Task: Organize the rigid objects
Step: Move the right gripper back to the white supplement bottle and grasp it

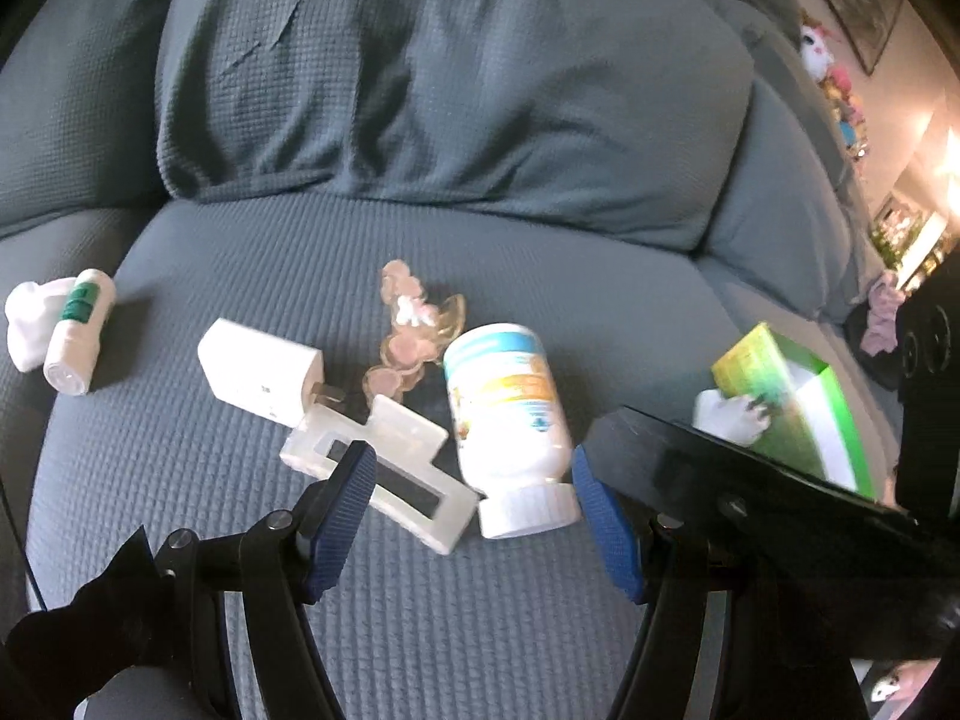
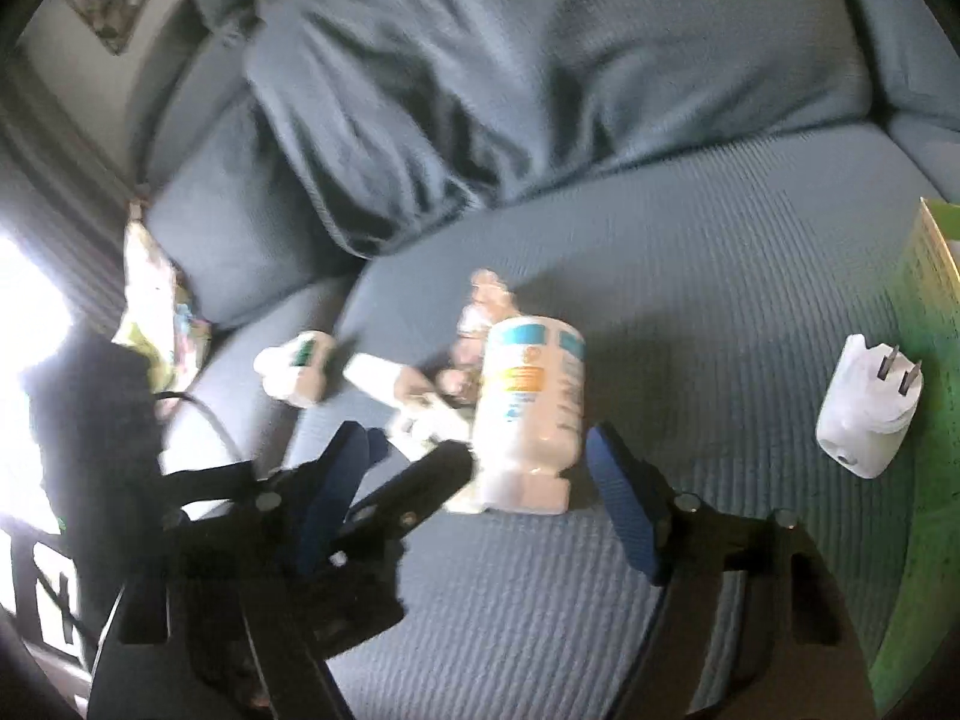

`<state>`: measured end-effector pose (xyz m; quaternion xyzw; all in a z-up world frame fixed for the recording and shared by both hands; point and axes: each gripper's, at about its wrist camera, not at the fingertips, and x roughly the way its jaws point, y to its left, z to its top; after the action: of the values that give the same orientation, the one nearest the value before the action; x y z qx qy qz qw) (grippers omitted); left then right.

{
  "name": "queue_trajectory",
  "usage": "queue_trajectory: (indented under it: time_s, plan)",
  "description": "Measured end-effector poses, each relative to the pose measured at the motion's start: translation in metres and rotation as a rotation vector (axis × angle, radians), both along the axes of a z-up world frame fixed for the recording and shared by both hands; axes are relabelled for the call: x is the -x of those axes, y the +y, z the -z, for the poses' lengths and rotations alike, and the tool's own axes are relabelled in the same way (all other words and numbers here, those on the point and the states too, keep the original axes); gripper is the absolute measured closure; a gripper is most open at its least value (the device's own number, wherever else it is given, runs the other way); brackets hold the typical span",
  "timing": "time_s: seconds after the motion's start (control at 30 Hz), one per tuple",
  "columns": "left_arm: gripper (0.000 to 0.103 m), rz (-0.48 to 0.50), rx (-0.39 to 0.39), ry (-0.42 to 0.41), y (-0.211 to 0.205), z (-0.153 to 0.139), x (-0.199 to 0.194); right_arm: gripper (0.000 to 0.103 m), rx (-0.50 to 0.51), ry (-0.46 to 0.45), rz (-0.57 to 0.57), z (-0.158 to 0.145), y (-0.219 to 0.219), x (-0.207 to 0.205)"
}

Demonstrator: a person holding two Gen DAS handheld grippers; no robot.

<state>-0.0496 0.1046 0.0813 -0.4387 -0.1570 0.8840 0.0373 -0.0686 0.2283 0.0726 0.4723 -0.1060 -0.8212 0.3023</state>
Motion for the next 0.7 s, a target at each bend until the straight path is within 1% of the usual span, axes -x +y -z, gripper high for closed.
queue_trajectory:
  time_s: [0.1,0.17,0.27,0.4,0.5,0.63,0.7]
  plan:
    - [0.034,-0.002,-0.024,-0.022,-0.002,0.005,0.006,0.029,-0.046,-0.004,0.016,0.005,-0.001,0.011]
    - [0.034,-0.001,-0.039,-0.035,-0.002,0.008,0.01,0.029,-0.043,-0.039,0.011,0.011,-0.003,0.022]
    - [0.034,-0.005,-0.031,-0.059,-0.001,0.013,0.015,0.029,-0.04,-0.082,-0.007,0.022,-0.007,0.033]
    - [0.034,0.027,-0.054,-0.074,0.003,0.018,0.02,0.03,-0.03,-0.135,-0.014,0.038,-0.011,0.043]
    - [0.034,0.044,-0.026,-0.068,0.009,0.018,0.021,0.035,-0.025,-0.165,-0.027,0.045,-0.011,0.048]
    - [0.034,0.057,0.0,-0.063,0.012,0.019,0.021,0.038,-0.006,-0.208,-0.036,0.057,-0.015,0.053]
    - [0.034,0.058,0.001,-0.051,0.013,0.02,0.022,0.045,0.024,-0.219,-0.042,0.06,-0.015,0.055]
